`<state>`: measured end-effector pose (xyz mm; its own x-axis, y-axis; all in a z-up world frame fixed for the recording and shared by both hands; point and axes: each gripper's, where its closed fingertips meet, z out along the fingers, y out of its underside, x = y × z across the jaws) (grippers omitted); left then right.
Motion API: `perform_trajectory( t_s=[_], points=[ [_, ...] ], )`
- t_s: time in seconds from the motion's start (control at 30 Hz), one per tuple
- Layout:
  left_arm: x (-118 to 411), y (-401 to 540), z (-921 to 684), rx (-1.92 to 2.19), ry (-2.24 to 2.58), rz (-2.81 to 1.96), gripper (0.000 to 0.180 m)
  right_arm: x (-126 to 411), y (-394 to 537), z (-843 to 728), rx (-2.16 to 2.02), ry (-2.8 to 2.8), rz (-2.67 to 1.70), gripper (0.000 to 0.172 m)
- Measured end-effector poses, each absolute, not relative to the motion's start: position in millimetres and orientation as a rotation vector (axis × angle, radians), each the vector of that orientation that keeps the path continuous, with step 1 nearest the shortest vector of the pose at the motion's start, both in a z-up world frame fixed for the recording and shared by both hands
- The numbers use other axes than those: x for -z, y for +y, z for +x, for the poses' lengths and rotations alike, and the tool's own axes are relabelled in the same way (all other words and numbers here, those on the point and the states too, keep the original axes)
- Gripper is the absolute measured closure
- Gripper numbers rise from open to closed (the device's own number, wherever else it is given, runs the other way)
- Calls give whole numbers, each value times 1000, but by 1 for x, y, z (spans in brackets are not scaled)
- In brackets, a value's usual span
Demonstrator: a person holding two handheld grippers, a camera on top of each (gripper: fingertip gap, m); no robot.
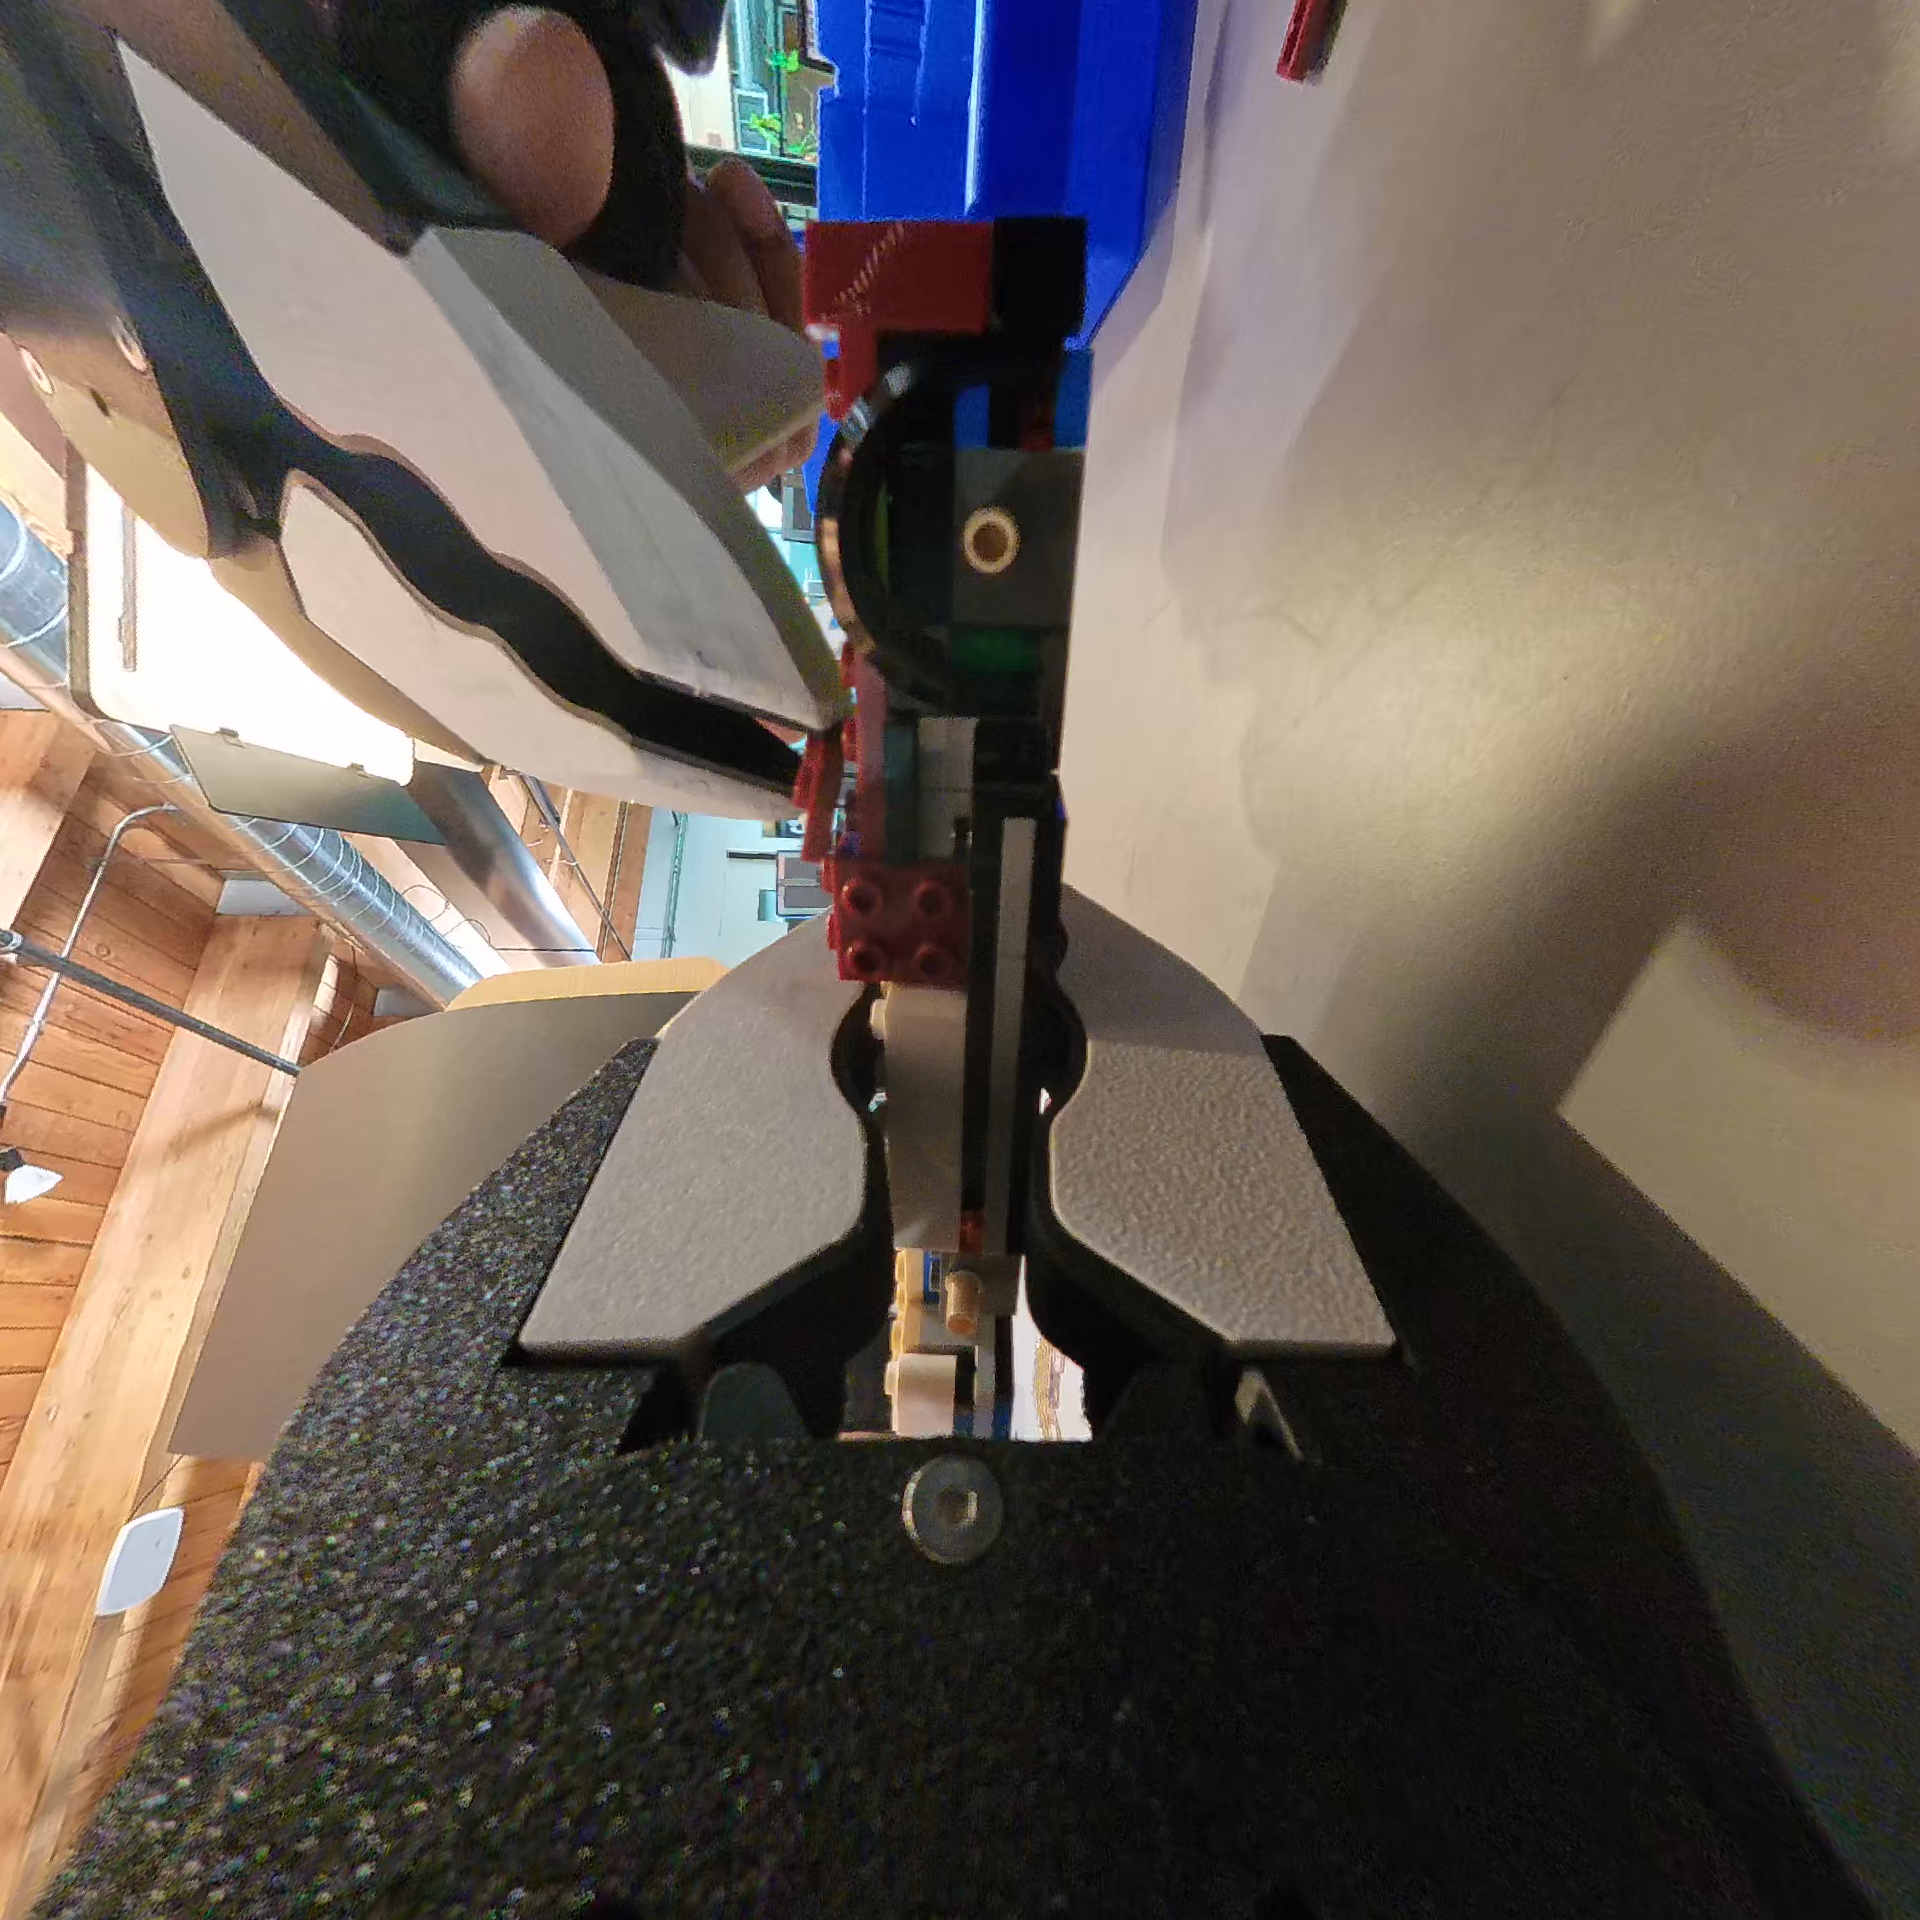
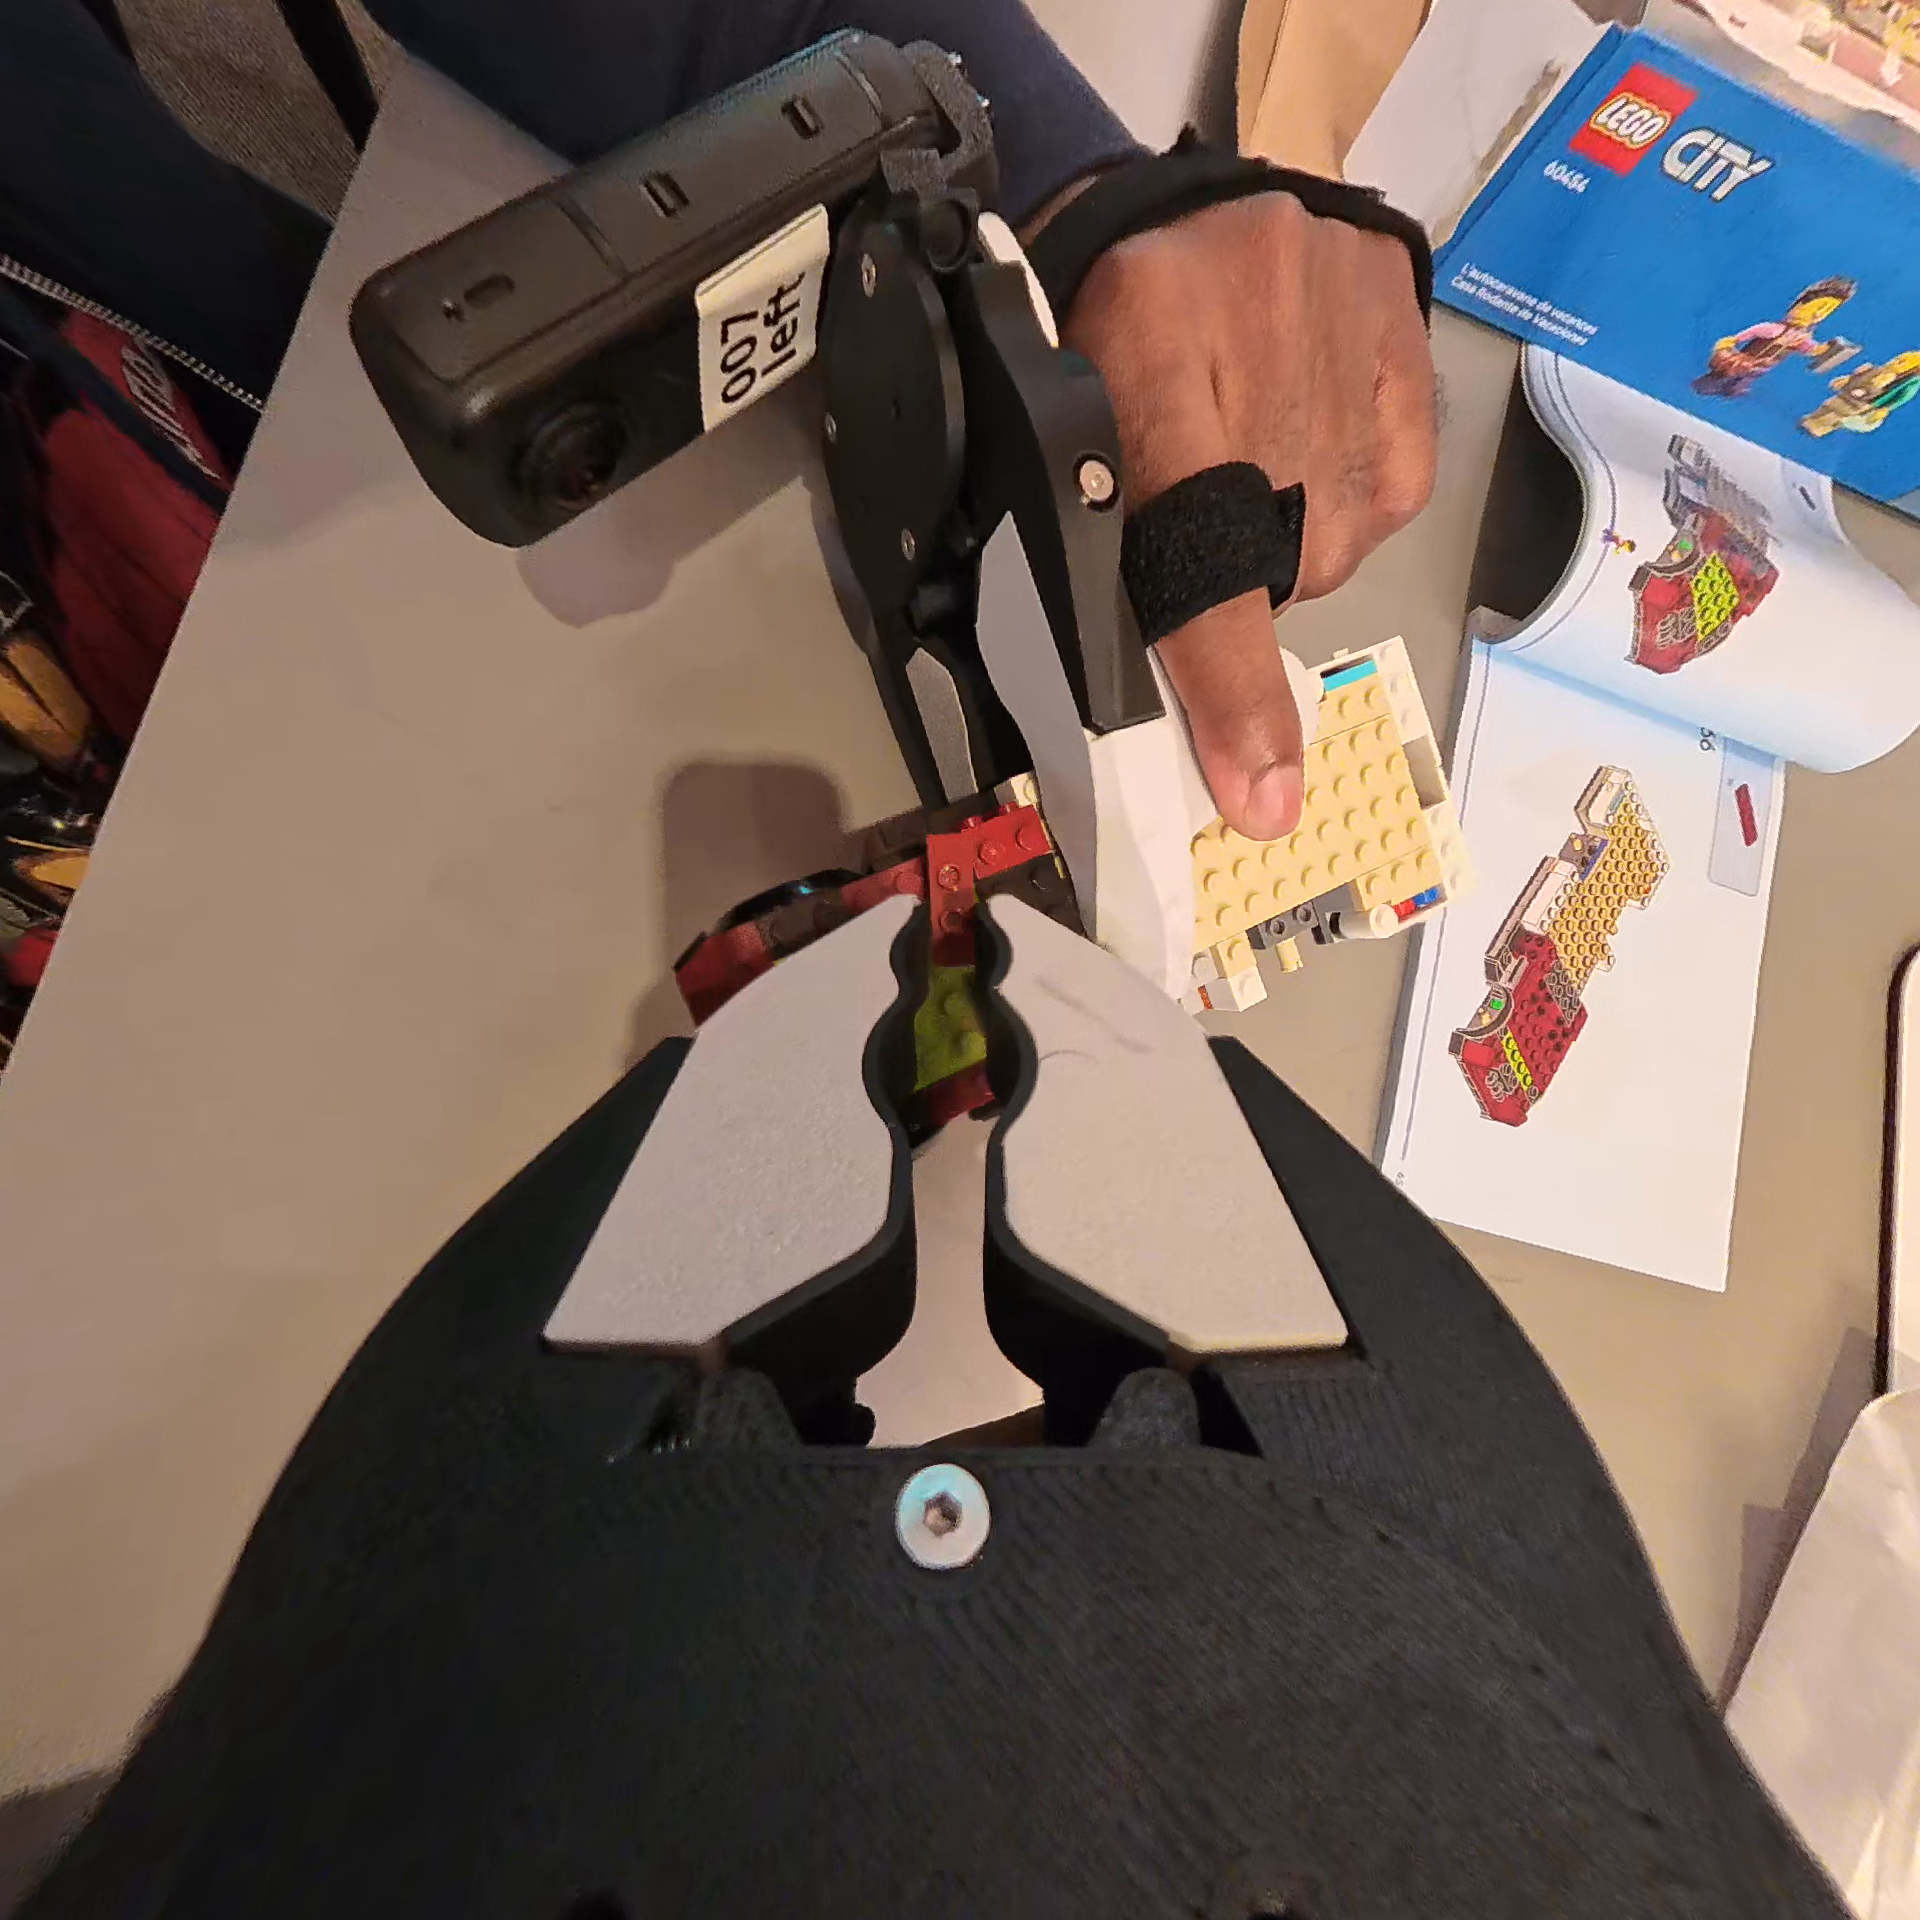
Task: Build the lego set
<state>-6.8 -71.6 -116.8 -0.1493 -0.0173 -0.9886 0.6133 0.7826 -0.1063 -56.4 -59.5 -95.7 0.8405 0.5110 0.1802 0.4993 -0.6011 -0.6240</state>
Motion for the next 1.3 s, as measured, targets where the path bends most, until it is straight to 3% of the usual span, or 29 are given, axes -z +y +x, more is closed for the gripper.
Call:
perform_trajectory(
  t_s=[0.4, 0.83, 1.3],
  points=[
    [118, -70, -5, 597, 1646, 468, 155, 90, -60, -51, 17, -708, -2284, 156],
    [113, -49, 16, 523, 1671, 311, 155, 85, -67, -53, 425, -770, -2119, 114],
    [112, -34, 32, 343, 1695, 162, 155, 99, -45, -25, 1070, -651, -2005, 115]
  ],
)
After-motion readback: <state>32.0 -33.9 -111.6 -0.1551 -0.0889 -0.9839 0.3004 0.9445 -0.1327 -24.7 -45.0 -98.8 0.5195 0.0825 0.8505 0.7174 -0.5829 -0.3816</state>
